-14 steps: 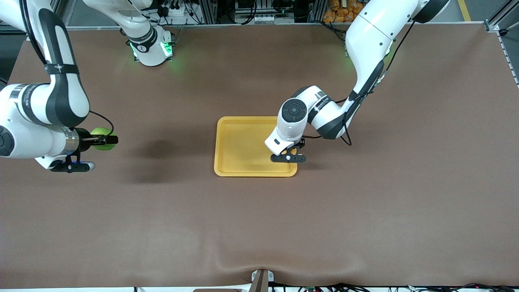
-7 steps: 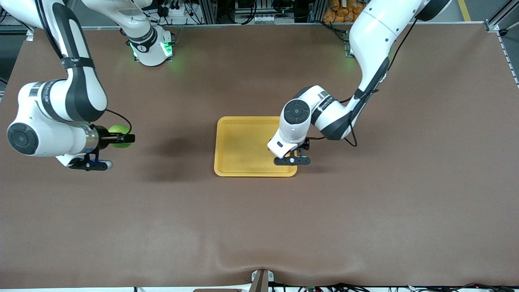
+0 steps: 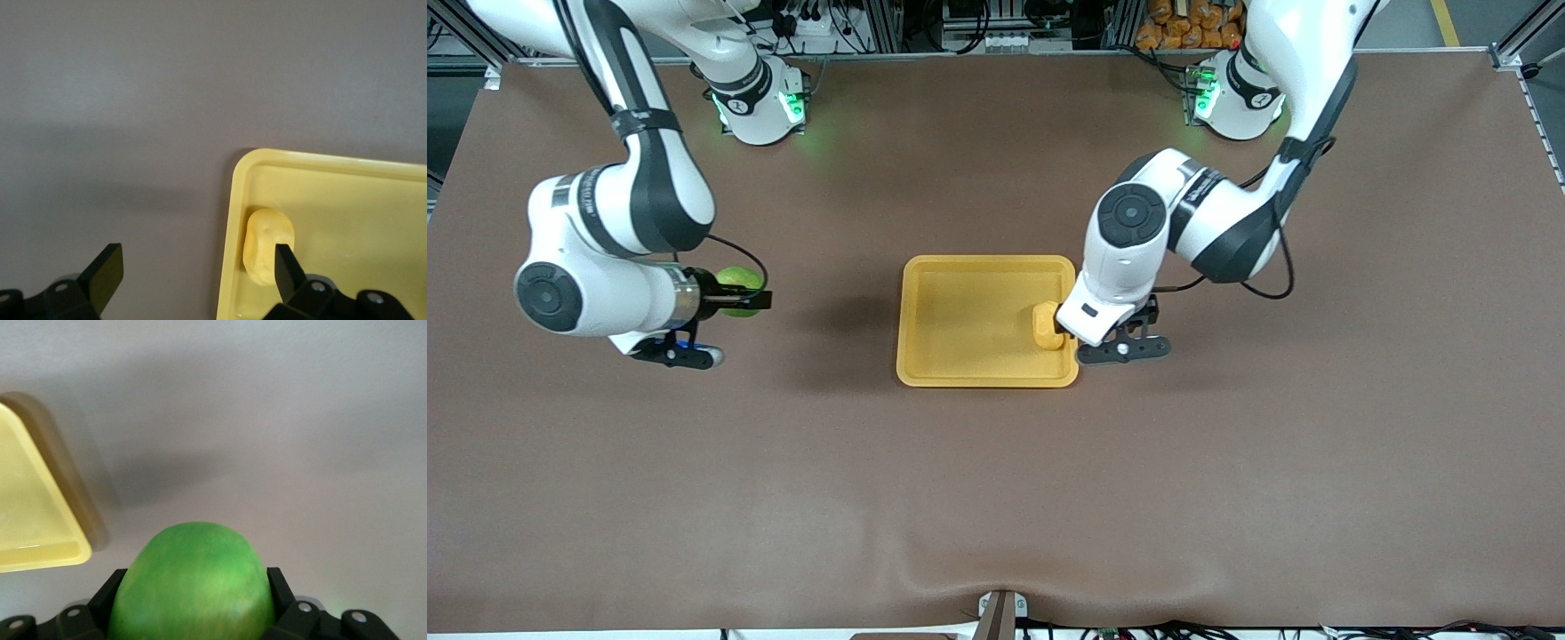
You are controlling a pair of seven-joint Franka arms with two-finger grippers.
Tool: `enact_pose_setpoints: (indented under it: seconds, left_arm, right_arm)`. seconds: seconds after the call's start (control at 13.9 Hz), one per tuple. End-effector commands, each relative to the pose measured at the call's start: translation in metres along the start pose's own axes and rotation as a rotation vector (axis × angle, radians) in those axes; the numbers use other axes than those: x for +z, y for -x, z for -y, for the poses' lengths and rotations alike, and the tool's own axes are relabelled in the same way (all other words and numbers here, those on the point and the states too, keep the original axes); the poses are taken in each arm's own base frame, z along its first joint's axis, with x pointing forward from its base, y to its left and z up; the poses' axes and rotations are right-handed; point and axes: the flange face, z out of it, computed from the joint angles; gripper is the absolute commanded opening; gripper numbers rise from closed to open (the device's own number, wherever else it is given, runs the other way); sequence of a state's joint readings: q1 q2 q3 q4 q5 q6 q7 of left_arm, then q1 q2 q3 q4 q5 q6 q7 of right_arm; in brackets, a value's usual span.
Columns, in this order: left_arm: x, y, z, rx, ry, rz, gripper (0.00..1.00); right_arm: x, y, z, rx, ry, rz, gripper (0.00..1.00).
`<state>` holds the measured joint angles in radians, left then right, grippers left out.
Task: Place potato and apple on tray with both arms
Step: 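Open the left gripper to drop the potato while the right gripper lifts the apple, then move the apple with the right gripper over the tray while the left gripper withdraws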
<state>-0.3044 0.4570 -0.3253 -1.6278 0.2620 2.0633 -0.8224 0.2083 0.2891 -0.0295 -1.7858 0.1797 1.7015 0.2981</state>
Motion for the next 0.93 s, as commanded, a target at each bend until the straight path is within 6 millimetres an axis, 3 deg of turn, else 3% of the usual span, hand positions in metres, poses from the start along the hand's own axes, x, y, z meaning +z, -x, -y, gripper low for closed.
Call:
enact_pose_setpoints:
  seconds: [0.0, 0.29, 0.43, 0.65, 0.86]
  left_arm:
    - [-0.038, -0.011, 0.034, -0.078, 0.003, -0.011, 1.0]
    - [-0.091, -0.026, 0.089, -0.161, -0.003, -0.017, 1.0]
    - [-0.109, -0.031, 0.113, -0.117, -0.016, -0.028, 1.0]
    - [-0.135, -0.035, 0.156, -0.091, -0.023, 0.004, 1.0]
    - [-0.157, -0.04, 0.201, -0.116, 0.005, 0.053, 1.0]
  right_arm:
    - [-0.003, 0.012, 0.029, 0.055, -0.035, -0.024, 0.0]
    - [0.007, 0.026, 0.08, 0.114, -0.069, -0.06, 0.0]
    - [0.013, 0.029, 0.099, 0.131, -0.1, -0.069, 0.0]
    - [0.032, 0.044, 0.148, 0.193, -0.104, -0.105, 0.0]
    - [0.048, 0.05, 0.172, 0.22, -0.109, -0.125, 0.0]
